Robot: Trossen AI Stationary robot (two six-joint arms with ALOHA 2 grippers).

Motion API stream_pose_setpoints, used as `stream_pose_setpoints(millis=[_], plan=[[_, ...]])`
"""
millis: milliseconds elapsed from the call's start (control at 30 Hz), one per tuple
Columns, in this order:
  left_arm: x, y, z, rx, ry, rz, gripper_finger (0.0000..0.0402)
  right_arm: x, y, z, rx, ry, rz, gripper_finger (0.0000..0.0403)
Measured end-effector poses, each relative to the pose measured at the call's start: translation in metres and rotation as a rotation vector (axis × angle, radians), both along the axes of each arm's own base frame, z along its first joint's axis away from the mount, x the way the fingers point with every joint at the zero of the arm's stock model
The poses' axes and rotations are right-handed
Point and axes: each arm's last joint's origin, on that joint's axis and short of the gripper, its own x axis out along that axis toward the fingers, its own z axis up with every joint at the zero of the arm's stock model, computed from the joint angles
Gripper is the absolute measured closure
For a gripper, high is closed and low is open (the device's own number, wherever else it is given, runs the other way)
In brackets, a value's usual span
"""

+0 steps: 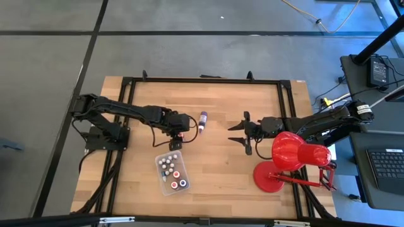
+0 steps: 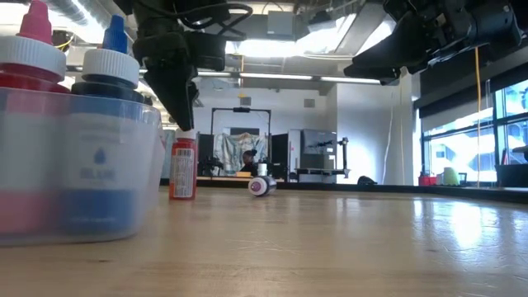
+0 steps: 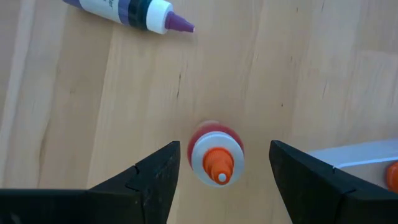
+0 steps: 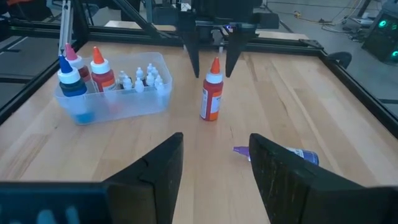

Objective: Pick & Place food coloring
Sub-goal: Put the large orange food coloring bottle into the bin

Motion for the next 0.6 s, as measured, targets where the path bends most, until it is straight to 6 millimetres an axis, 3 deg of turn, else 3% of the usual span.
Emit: stream_pose_setpoints(millis=[367, 600], plan=[[-0.0002, 0.0001, -0.0003, -0.01, 0.002, 0.034, 0.0226, -0.0001, 0.0, -0.0004, -0.001, 0.004, 0.0, 0.0217], [0.0038, 0.0002, -0.0083, -0.011, 0.027, 0.036, 0.0248, -0.0002, 0.0, -0.0007, -0.002, 0.008, 0.0, 0.0217]])
